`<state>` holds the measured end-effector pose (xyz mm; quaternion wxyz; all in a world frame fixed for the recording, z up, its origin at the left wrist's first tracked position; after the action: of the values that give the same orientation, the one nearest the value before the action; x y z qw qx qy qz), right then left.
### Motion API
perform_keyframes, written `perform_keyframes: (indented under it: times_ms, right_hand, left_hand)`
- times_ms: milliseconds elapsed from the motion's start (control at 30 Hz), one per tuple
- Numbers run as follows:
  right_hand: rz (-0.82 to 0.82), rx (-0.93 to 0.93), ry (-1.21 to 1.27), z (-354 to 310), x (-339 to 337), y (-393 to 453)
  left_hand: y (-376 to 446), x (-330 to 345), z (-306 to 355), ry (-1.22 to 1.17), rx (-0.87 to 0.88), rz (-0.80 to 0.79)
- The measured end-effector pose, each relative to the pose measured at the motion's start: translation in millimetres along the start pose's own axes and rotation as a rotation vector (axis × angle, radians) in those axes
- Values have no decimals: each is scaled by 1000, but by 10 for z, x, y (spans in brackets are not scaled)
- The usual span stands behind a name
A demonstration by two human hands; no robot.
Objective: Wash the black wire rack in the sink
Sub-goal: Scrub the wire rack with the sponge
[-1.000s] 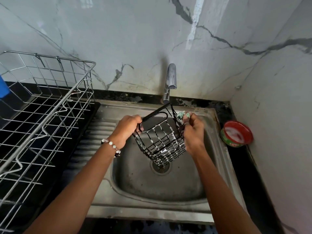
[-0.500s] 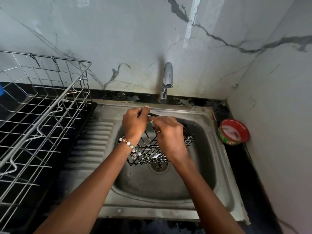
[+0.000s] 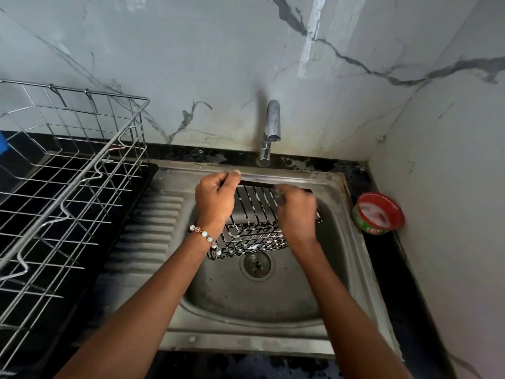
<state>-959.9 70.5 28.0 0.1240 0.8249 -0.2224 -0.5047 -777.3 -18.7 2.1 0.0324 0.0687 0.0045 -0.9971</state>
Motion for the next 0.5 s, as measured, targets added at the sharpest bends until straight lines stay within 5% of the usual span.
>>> perform_keyframes:
  times_ms: [133,267,500]
  right_hand:
    - [68,-344,115,-813,-22,-153]
    - [19,-580,218,-839,-43,-363]
    - [72,-281,22,486,-156,-255]
  left_hand:
    - [28,35,-85,-44,-51,2]
    - [100,-44,-174,-115,-121,-6]
    - [127,-143,-228,-168,-208,-15]
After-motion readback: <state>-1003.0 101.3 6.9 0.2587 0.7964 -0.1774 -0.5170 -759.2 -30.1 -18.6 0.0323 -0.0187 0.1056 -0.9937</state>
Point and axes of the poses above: each hand's wrist, its own y-axis towards the middle knuckle, its own x-axis out of the palm, z = x × y, the point moved 10 cm from there along y, towards the middle knuckle, and after that the axes turned 14 degrees about -x, right-handed, at the moved point
